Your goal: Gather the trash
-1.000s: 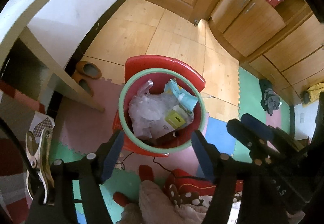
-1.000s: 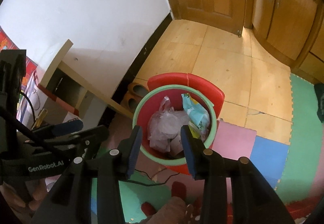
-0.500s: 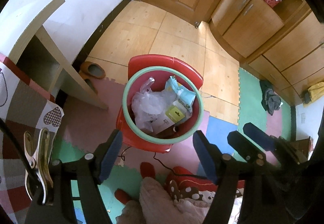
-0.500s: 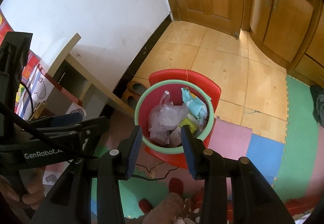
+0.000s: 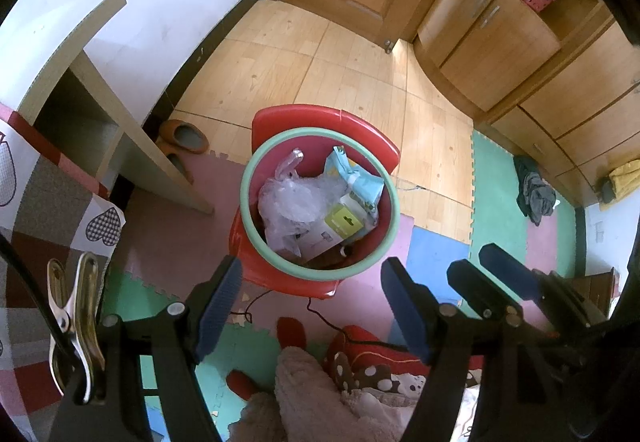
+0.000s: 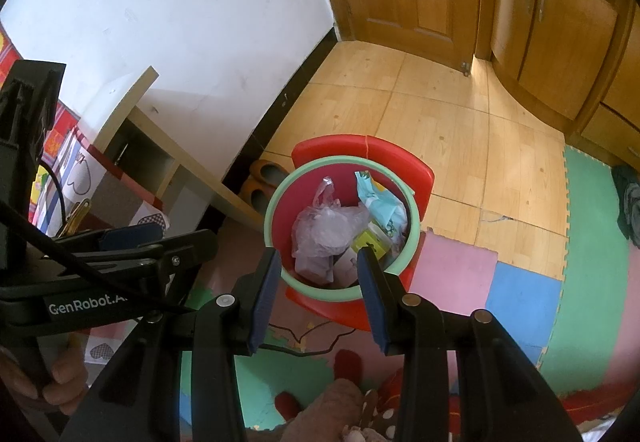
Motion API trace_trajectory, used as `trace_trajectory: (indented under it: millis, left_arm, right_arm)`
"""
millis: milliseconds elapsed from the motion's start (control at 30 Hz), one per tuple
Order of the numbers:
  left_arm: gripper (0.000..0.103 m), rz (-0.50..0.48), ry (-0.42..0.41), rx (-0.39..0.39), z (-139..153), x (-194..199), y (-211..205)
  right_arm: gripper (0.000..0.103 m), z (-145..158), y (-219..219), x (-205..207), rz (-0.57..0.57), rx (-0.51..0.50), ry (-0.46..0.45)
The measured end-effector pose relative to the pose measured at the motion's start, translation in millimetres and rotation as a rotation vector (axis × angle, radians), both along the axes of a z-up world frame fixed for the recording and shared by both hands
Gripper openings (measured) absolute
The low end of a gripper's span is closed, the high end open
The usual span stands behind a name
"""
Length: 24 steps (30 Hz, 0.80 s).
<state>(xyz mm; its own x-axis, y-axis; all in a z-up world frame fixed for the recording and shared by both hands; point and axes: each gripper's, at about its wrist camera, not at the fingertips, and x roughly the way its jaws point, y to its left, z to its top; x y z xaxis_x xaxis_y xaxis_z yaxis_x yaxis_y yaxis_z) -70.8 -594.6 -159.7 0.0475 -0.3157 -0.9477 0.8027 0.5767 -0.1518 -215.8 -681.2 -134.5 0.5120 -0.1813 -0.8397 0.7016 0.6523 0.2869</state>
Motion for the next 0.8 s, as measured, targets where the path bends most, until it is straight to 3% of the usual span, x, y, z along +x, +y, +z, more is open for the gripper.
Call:
trace_trajectory:
  millis: [800]
  left_arm:
    - [0.075,-0.001,-0.003,0.015,-2.7,-3.4,6.1]
  right_arm:
    - [0.041,-6.5,1.3,-2.3,-0.008,0.010,0.007]
